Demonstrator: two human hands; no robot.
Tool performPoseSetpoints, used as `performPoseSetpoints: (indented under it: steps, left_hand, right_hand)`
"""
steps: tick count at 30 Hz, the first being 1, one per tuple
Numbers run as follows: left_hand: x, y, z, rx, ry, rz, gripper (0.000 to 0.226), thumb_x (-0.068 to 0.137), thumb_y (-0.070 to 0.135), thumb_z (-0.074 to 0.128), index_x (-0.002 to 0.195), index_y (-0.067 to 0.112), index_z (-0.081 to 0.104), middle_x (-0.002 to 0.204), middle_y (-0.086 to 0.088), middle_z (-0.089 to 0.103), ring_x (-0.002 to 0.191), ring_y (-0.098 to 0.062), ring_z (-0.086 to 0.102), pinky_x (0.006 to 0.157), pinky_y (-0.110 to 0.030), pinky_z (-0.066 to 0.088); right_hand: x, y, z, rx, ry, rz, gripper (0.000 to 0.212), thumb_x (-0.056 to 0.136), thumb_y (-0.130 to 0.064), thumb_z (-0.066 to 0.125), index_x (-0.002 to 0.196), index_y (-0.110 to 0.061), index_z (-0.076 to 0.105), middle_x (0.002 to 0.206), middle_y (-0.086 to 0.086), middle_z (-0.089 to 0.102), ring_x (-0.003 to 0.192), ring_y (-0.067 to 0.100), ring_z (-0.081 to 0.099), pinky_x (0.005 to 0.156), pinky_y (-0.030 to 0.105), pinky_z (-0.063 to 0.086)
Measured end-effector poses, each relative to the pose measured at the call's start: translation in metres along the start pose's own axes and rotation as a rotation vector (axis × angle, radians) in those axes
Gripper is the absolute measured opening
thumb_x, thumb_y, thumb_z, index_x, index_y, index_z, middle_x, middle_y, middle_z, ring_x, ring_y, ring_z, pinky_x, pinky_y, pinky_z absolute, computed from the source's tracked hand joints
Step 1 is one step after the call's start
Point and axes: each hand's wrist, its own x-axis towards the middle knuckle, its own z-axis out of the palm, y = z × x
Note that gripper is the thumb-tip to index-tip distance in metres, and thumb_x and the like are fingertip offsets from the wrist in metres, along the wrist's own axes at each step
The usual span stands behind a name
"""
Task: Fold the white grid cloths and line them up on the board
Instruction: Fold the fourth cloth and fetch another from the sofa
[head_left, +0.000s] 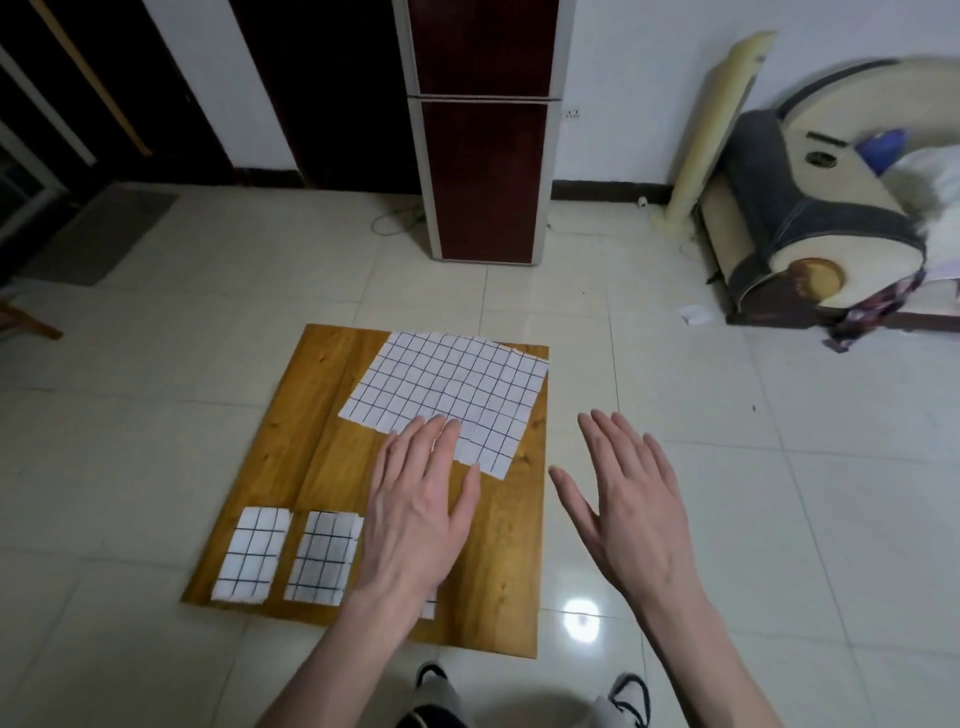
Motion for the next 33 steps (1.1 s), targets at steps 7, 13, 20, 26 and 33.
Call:
performPoseSetpoints:
  steps: [7, 13, 20, 26, 33]
  left_hand:
    - [0.010, 0.118, 0.028, 0.104, 0.049, -0.073, 0.057, 0.109, 0.047, 0.037, 0.148, 0.010, 0.055, 0.148, -0.011, 0.059, 0.142, -0.028, 0.050, 0.119, -0.052, 0.041]
    - [0.031, 0.208, 0.052, 0.151, 0.070, -0.120, 0.057, 0.109, 0.048, 0.037, 0.148, 0.011, 0.054, 0.149, -0.011, 0.058, 0.142, -0.028, 0.048, 0.121, -0.050, 0.038]
    - [0.075, 0.262, 0.064, 0.133, 0.141, -0.110, 0.054, 0.109, 0.047, 0.039, 0.146, 0.012, 0.056, 0.148, -0.010, 0.059, 0.141, -0.027, 0.048, 0.119, -0.051, 0.039]
    - [0.130, 0.261, 0.080, 0.075, 0.175, -0.181, 0.052, 0.108, 0.045, 0.039, 0.146, 0.014, 0.055, 0.148, -0.007, 0.058, 0.141, -0.025, 0.047, 0.120, -0.048, 0.036]
    - [0.212, 0.265, 0.121, 0.066, 0.150, -0.220, 0.056, 0.109, 0.048, 0.032, 0.146, 0.015, 0.058, 0.148, -0.006, 0.060, 0.141, -0.025, 0.049, 0.119, -0.048, 0.038]
  right_hand:
    - [0.015, 0.111, -0.029, 0.009, -0.046, -0.117, 0.070, 0.105, -0.061, 0.035, 0.153, -0.013, 0.048, 0.153, 0.005, 0.055, 0.147, 0.024, 0.046, 0.122, 0.043, 0.034]
    - [0.025, 0.192, -0.050, 0.066, -0.044, -0.158, 0.068, 0.104, -0.059, 0.038, 0.154, -0.013, 0.046, 0.154, 0.005, 0.054, 0.147, 0.024, 0.045, 0.122, 0.043, 0.033]
    - [0.059, 0.245, -0.065, 0.082, 0.006, -0.184, 0.068, 0.104, -0.059, 0.038, 0.154, -0.013, 0.047, 0.155, 0.005, 0.053, 0.148, 0.024, 0.043, 0.122, 0.041, 0.029]
    - [0.119, 0.281, -0.070, 0.083, 0.035, -0.172, 0.068, 0.104, -0.060, 0.036, 0.151, -0.013, 0.050, 0.154, 0.005, 0.055, 0.148, 0.025, 0.044, 0.122, 0.043, 0.032]
    - [0.218, 0.302, -0.054, 0.078, 0.012, -0.231, 0.068, 0.104, -0.060, 0.037, 0.152, -0.014, 0.049, 0.154, 0.005, 0.054, 0.149, 0.024, 0.042, 0.123, 0.043, 0.031]
